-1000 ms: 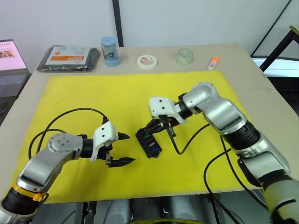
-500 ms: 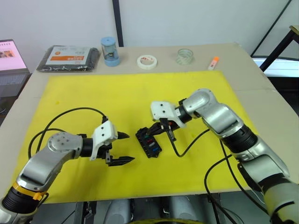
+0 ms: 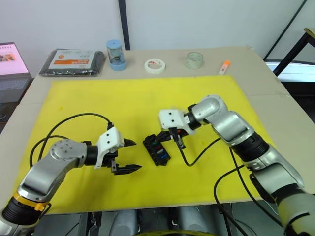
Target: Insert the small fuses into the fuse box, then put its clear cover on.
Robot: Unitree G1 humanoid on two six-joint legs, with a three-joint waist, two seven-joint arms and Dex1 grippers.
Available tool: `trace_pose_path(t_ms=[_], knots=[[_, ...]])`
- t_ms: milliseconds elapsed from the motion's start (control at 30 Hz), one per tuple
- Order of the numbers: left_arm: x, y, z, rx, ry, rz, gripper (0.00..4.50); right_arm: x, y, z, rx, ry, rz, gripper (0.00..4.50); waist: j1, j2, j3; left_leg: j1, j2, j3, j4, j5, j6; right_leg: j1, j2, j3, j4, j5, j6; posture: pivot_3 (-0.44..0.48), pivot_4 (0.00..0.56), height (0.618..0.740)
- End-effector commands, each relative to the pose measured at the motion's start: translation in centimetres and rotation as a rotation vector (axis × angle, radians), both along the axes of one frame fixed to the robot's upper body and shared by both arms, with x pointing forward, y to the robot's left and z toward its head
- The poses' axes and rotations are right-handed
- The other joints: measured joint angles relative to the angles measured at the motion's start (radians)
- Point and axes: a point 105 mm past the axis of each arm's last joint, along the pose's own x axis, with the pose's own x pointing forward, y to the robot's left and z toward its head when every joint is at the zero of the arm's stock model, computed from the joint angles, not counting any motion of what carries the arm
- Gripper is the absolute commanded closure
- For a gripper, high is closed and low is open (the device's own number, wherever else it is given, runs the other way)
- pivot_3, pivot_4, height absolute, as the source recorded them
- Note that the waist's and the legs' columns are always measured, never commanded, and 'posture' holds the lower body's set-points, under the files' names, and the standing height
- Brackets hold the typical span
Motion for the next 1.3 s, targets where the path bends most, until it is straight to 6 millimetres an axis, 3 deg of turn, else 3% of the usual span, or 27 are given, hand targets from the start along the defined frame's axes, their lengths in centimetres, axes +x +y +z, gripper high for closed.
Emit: trace_pose_path(t_ms=[33, 233, 400, 500, 700, 767, 900, 967, 1067, 1133, 1300], knots=[[0.1, -0.1, 1.2, -0.021, -0.039, -0.007, 0.0, -0.8, 0.3, 0.6, 0.023, 0.049, 0.004, 4.47, 0.0, 0.0, 0.0, 0.0, 0.0, 0.0, 0.0, 0.0, 0.0, 0.0, 0.0, 0.0, 0.0, 0.0, 0.0, 0.0, 0.15, 0.74], [0.2, 0.3, 3.0, -0.087, -0.024, -0.003, 0.0, -1.9, 0.7, 4.9, 0.167, 0.086, -0.004, 4.47, 0.001, 0.0, 0.0, -0.005, 0.0, 0.0, 0.0, 0.0, 0.0, -0.004, 0.0, 0.0, 0.001, 0.0, 0.0, 0.0, 0.15, 0.74], [-0.1, 1.9, 5.3, -0.097, -0.031, 0.007, 0.0, -1.8, -1.3, 7.2, 0.222, 0.077, -0.069, 4.47, 0.001, 0.0, 0.0, -0.005, 0.0, -0.001, 0.0, 0.0, 0.0, -0.004, -0.001, -0.001, 0.0, 0.0, 0.0, 0.0, 0.15, 0.74], [-0.3, 4.3, 7.0, -0.07, -0.045, 0.041, 0.0, -1.6, -4.1, 7.6, 0.198, 0.033, -0.121, 4.28, 0.002, 0.0, 0.0, -0.006, 0.0, -0.001, 0.0, 0.0, 0.0, -0.005, -0.001, -0.001, 0.0, 0.0, 0.0, 0.0, 0.15, 0.74], [-0.8, 11.3, 8.8, 0.064, -0.041, 0.2, 0.0, -0.5, -12.4, 7.5, 0.091, -0.021, -0.356, 2.61, 0.0, 0.001, 0.001, -0.005, 0.0, 0.001, 0.0, -0.001, 0.001, -0.006, -0.001, -0.001, -0.002, 0.0, 0.0, 0.0, 0.15, 0.74], [-1.0, 12.9, 8.7, 0.092, -0.035, 0.239, 0.0, -0.3, -14.2, 7.2, 0.058, -0.039, -0.408, 1.97, 0.0, 0.002, 0.001, -0.005, 0.0, 0.002, -0.001, -0.001, 0.002, -0.007, -0.001, -0.001, -0.003, 0.0, 0.0, 0.0, 0.15, 0.74], [-2.3, 19.4, 6.5, 0.215, 0.043, 0.409, 0.0, -0.1, -20.7, 6.0, -0.07, -0.071, -0.593, 0.65, -0.003, 0.002, 0.001, -0.005, 0.0, 0.003, -0.001, -0.003, 0.005, -0.008, 0.0, 0.0, -0.002, 0.0, 0.0, 0.0, 0.15, 0.74], [-3.0, 21.4, 5.7, 0.261, 0.07, 0.449, 0.0, -0.2, -23.1, 5.5, -0.117, -0.074, -0.658, 0.04, -0.002, 0.003, 0.002, -0.005, 0.0, 0.005, -0.001, -0.003, 0.005, -0.009, 0.0, 0.0, -0.002, -0.001, -0.001, 0.0, 0.15, 0.74], [-3.5, 23.7, 4.9, 0.287, 0.089, 0.511, 0.0, -0.5, -27.3, 4.6, -0.184, -0.068, -0.778, 0.01, -0.002, 0.003, 0.002, -0.005, 0.0, 0.007, -0.001, -0.003, 0.006, -0.01, 0.0, 0.0, -0.001, -0.002, -0.003, 0.0, 0.15, 0.74], [-3.5, 24.5, 4.8, 0.282, 0.084, 0.534, 0.0, -0.7, -29.0, 4.2, -0.224, -0.077, -0.815, 0.01, 0.0, 0.003, 0.002, -0.005, 0.001, 0.007, -0.001, -0.003, 0.006, -0.01, -0.001, 0.0, -0.001, -0.003, -0.004, 0.0, 0.15, 0.74], [-3.2, 24.6, 4.7, 0.272, 0.074, 0.528, 0.0, -0.3, -29.0, 4.9, -0.179, -0.09, -0.823, 0.01, -0.003, 0.005, 0.003, -0.006, 0.001, 0.007, -0.001, -0.003, 0.005, -0.011, -0.002, 0.001, 0.0, -0.001, -0.001, 0.0, 0.15, 0.74]])
